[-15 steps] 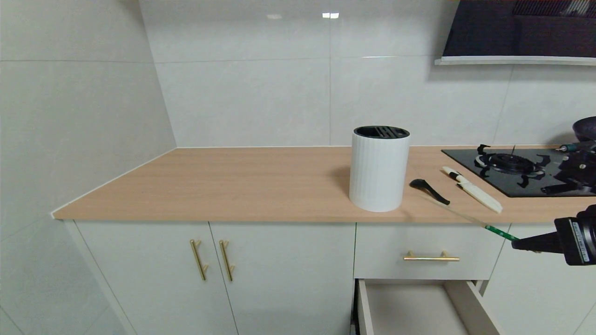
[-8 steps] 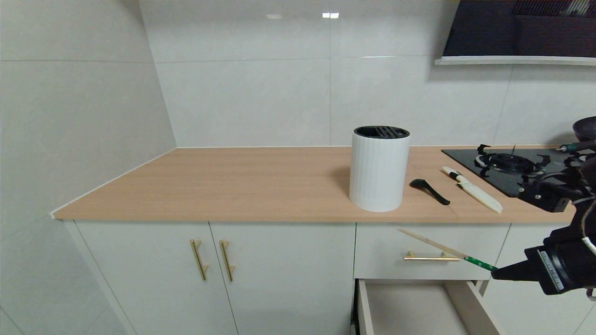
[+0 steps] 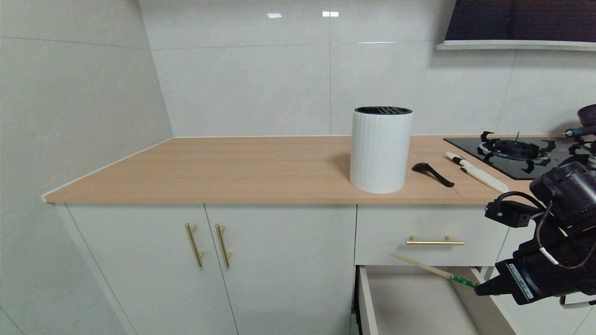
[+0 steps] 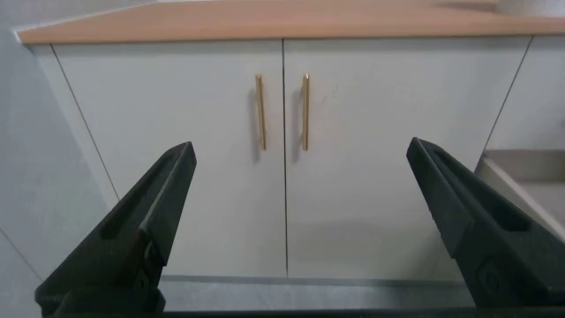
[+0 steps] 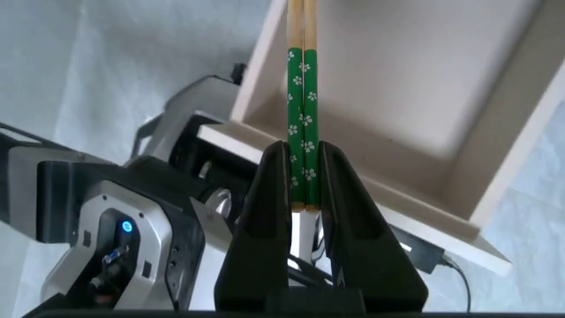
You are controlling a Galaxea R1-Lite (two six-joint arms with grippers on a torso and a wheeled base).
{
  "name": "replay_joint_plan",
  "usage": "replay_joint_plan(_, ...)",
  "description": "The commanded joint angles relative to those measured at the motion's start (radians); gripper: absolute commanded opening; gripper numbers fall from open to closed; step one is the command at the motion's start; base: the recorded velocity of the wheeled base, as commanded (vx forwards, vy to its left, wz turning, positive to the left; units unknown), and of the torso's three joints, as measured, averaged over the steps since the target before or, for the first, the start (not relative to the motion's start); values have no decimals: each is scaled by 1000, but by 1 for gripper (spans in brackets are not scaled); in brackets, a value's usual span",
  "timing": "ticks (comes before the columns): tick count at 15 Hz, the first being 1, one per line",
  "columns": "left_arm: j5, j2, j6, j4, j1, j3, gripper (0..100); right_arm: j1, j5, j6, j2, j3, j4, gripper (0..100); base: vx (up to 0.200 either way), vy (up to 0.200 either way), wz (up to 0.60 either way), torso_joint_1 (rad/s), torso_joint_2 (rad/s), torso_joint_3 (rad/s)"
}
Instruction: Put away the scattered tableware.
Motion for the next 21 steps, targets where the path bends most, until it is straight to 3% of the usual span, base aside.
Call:
replay_joint_plan(1,0,0,0,1,0,0,100,1,1,0,21,1,0,0,0,0,0,-183,471,295)
replay_joint_plan(10,0,0,0,1,0,0,100,-1,-2,0,85,-2,-11,0,0,0,0,-144,451,294)
replay_joint_plan(14,0,0,0,1,0,0,100,-1,-9,1,133,-1,-58,0,0,0,0,-25,76,51)
replay_joint_plan(18,0,0,0,1,0,0,100,-1,-142,87,368,-7,-247,0,0,0,0,-22,38,29)
replay_joint_plan(21,0,0,0,1,0,0,100,19,-164,149,541,-8,-422,0,0,0,0,0,0,0)
